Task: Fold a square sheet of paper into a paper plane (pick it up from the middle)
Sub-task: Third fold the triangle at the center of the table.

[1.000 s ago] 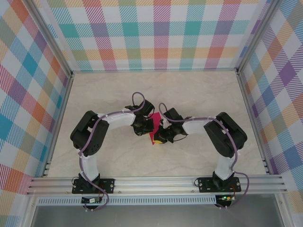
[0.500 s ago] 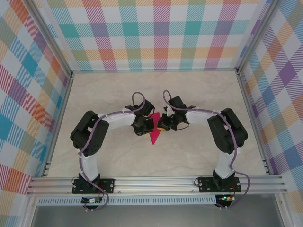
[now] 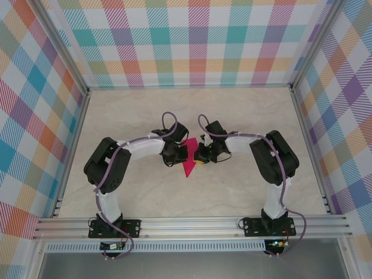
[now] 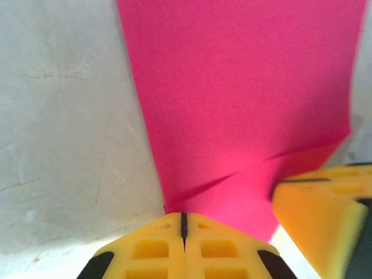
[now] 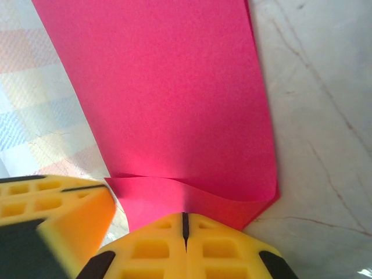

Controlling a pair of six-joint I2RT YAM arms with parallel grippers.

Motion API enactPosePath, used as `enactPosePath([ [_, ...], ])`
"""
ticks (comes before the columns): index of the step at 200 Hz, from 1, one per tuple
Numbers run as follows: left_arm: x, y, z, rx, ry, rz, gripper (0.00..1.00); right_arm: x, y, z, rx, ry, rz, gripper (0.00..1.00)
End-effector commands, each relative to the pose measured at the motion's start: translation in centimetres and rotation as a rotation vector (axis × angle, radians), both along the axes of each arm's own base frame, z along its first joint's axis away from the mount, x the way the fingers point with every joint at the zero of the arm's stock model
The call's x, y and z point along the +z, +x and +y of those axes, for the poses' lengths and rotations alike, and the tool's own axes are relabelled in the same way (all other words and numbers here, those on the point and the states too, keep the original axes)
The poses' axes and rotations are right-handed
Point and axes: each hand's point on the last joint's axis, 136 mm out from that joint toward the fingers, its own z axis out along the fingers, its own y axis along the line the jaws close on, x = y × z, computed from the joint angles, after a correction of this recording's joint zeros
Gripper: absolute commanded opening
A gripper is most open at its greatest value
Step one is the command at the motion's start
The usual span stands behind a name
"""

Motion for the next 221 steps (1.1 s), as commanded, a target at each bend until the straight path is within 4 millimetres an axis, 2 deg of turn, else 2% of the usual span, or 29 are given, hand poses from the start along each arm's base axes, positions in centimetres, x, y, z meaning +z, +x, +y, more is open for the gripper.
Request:
enactPosePath([
  [1, 4.4, 0.5, -1.5, -0.037, -0.146, -0.105, 0.06, -2.3, -1.2, -1.2, 0.006, -0.07, 0.046, 0.0],
  [28, 4.4, -0.2, -3.4, -0.031, -0.288, -0.088, 0.07, -2.5, -1.1, -1.3, 0.001, -0.077, 0.057, 0.0],
  [73, 1.2, -1.9, -3.9, -0.041, -0.286, -0.007, 0.01, -2.9, -1.2, -1.5, -0.011, -0.093, 0.084, 0.0],
  [116, 0.3, -2.2, -5.0, -0.06, -0.309, 0.016, 0.0, -3.8, -1.6, -1.9, -0.036, -0.131, 0.128, 0.0],
  [148, -0.7, -2.7, -5.1, -0.065, -0.301, 0.038, 0.0, -4.1, -1.7, -2.3, -0.051, -0.153, 0.15, 0.0],
  [183, -2.3, -3.5, -4.3, -0.067, -0.268, 0.067, 0.0, -4.3, -1.8, -2.5, -0.056, -0.17, 0.166, 0.0],
  [221, -3.2, -4.6, -4.0, -0.074, -0.271, 0.094, 0.0, -4.5, -1.9, -2.6, -0.056, -0.185, 0.178, 0.0],
])
